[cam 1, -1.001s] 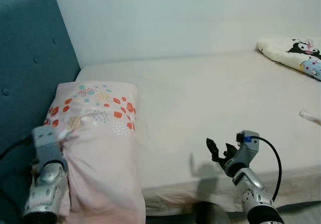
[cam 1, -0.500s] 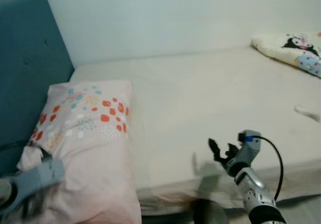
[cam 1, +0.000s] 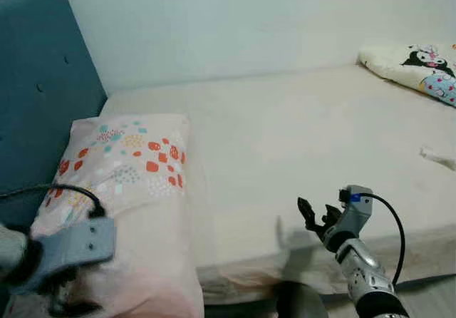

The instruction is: Clean up the room

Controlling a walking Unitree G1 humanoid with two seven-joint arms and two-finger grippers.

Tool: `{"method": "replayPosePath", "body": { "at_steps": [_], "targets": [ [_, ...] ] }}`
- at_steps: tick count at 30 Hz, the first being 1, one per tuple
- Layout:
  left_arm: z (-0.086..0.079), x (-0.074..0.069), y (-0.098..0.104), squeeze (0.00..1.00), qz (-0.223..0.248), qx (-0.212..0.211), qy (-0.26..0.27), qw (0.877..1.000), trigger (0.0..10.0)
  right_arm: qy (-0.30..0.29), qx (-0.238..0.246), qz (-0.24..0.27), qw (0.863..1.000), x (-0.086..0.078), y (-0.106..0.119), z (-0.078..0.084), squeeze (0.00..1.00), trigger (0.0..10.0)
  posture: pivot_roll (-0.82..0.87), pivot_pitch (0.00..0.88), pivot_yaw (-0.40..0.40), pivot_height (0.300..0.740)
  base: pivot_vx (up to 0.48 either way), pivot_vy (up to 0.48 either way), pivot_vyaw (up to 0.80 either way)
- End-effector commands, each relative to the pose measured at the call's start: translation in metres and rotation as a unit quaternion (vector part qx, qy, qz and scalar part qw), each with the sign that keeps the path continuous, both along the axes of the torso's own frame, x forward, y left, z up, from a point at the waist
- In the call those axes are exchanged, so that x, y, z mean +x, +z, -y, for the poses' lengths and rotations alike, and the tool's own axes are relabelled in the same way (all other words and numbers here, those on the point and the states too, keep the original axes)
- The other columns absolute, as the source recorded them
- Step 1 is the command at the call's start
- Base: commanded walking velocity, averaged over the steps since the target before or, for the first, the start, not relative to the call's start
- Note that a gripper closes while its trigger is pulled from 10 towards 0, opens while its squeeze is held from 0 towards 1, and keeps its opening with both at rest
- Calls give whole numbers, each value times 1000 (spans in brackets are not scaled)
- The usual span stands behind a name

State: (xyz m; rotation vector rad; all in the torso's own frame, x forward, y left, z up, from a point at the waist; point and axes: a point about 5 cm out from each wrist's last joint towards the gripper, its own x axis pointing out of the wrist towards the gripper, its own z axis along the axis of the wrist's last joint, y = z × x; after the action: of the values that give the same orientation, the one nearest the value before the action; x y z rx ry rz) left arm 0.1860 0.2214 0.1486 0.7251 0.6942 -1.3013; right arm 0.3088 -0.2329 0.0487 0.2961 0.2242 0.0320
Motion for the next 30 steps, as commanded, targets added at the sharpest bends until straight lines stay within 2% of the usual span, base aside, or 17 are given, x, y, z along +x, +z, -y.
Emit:
{"method": "replayPosePath", "body": {
  "at_steps": [1, 2, 3, 5, 8, 10, 12, 13, 14, 16, 17, 18, 25, 26, 27, 29, 30],
  "targets": [
    [-3, -14, -39, 0, -73, 30, 8, 997, 10000, 7, -4, -13, 1000, 1, -3, -4, 0, 10000, -48, 0, 8, 371, 0, 0, 0],
    [-10, -16, -58, 0, -86, 62, 20, 994, 10000, 8, -4, -14, 1000, 1, -3, -4, 0, 10000, -50, 0, 7, 371, 0, 0, 0],
    [-10, -16, -58, 0, -86, 62, 20, 994, 10000, 8, -4, -14, 1000, 1, -3, -4, 0, 10000, -50, 0, 7, 371, 0, 0, 0],
    [-19, -14, -79, 0, -84, 100, 38, 991, 10000, 9, -5, -14, 1000, 0, -4, -4, 0, 10000, -51, 0, 3, 371, 0, 0, 0],
    [-19, -14, -79, 0, -84, 100, 38, 991, 10000, 9, -5, -14, 1000, 0, -4, -4, 0, 10000, -51, 0, 3, 371, 0, 0, 0],
    [-31, 0, -109, 0, -30, 175, 73, 981, 10000, 7, -6, -14, 1000, 0, -3, -2, 0, 10000, -59, 0, 4, 371, 0, 0, 0],
    [-44, 33, -124, 0, 94, 265, 113, 953, 10000, 5, -7, -10, 1000, 1, -1, -1, 0, 10000, -68, 0, 5, 371, 0, 0, 0],
    [-47, 46, -122, 0, 137, 285, 123, 941, 10000, 3, -6, -8, 1000, 2, 0, 0, 0, 10000, -68, 0, 2, 371, 0, 0, 0],
    [-47, 46, -122, 0, 137, 285, 123, 941, 10000, 3, -6, -8, 1000, 2, 0, 0, 0, 10000, -68, 0, 2, 371, 0, 0, 0],
    [-42, 63, -116, 0, 185, 286, 116, 933, 10000, 2, -8, -9, 1000, 1, 0, 1, 0, 10000, -68, 0, -1, 371, 0, 0, 0],
    [-42, 63, -116, 0, 185, 286, 116, 933, 10000, 2, -8, -9, 1000, 1, 0, 1, 0, 10000, -68, 0, -1, 371, 0, 0, 0],
    [-37, 71, -117, 0, 198, 285, 109, 932, 10000, 2, -8, -10, 1000, 0, 0, 2, 0, 10000, -68, 0, -1, 371, 0, 0, 0],
    [-24, 87, -117, 0, 227, 275, 106, 928, 10000, 2, -5, -8, 1000, 0, 0, 2, 0, 10000, -71, 0, 3, 371, 0, 0, 0],
    [-16, 98, -112, 0, 245, 260, 119, 927, 10000, 4, -3, -7, 1000, 0, 0, 0, 0, 10000, -76, 0, 7, 371, 0, 0, 0],
    [-16, 98, -112, 0, 245, 260, 119, 927, 10000, 4, -3, -7, 1000, 0, 0, 0, 0, 10000, -76, 0, 7, 371, 0, 0, 0],
    [0, 117, -105, 0, 268, 228, 140, 926, 10000, 9, -1, -7, 1000, -1, -1, -3, 0, 10000, -79, 0, 9, 371, 0, 0, 0],
    [0, 117, -105, 0, 268, 228, 140, 926, 10000, 9, -1, -7, 1000, -1, -1, -3, 0, 10000, -79, 0, 9, 371, 0, 0, 0]
  ]
}}
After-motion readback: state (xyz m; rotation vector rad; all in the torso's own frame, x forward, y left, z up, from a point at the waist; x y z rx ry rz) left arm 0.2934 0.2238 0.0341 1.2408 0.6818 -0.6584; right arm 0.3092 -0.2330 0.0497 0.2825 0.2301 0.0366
